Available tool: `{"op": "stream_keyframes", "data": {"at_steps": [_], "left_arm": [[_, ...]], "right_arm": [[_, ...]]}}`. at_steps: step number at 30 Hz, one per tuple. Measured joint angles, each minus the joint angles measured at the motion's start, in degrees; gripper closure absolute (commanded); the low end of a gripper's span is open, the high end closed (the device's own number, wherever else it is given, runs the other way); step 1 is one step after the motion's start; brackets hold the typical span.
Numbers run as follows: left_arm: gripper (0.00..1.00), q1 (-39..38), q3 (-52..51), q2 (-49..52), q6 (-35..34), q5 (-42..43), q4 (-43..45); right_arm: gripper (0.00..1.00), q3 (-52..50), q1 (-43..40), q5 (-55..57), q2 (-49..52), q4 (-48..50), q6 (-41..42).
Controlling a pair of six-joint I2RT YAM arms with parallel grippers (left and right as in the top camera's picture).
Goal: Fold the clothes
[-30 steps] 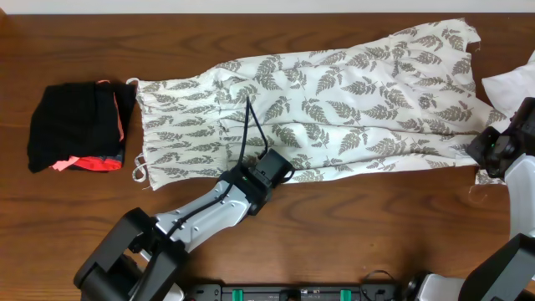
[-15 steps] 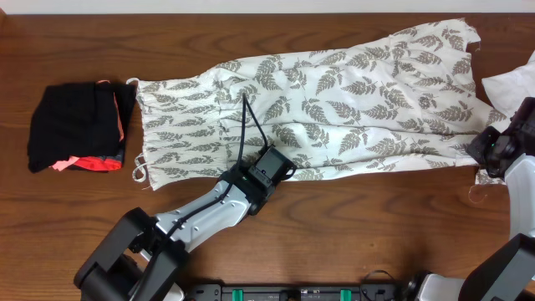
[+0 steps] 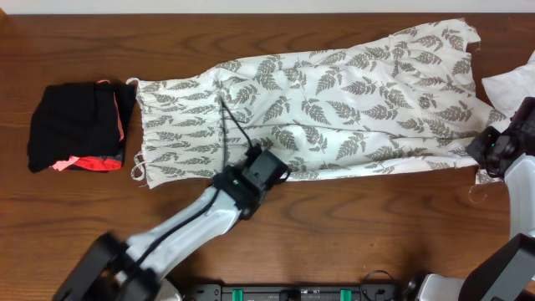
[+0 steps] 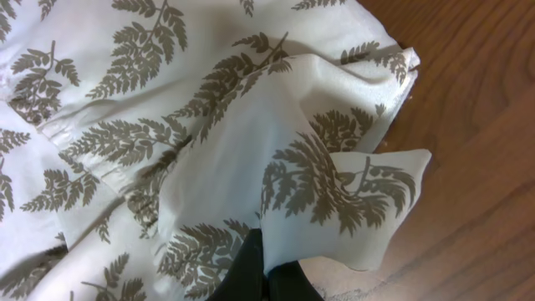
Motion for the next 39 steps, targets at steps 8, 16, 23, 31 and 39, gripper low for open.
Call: {"op": "stream_keyframes", "data": {"at_steps": [8, 16, 23, 31, 39], "left_arm": [[0.94, 0.0, 0.0, -12.02, -3.74, 5.99, -2.93], [0.92, 0.0, 0.0, -12.35, -7.52, 7.87, -4.04], [0.68, 0.0, -0.09, -12.31, -30.51, 8.96, -9.7], [0.6, 0.0, -1.99, -6.49, -44.22, 9.46, -2.75], [0.6, 0.0, -2.16, 1.01, -51.52, 10.25, 1.88]], "right_arm": [[0.99, 0.02, 0.0, 0.0, 0.0, -0.02, 0.0], [0.99, 0.0, 0.0, 0.0, 0.0, -0.28, 0.0], [0.99, 0.0, 0.0, -0.02, 0.0, -0.31, 0.0], [0.99, 0.0, 0.0, -0.48, 0.0, -0.33, 0.0], [0.99, 0.0, 0.0, -0.57, 0.0, -0.48, 0.0]]}}
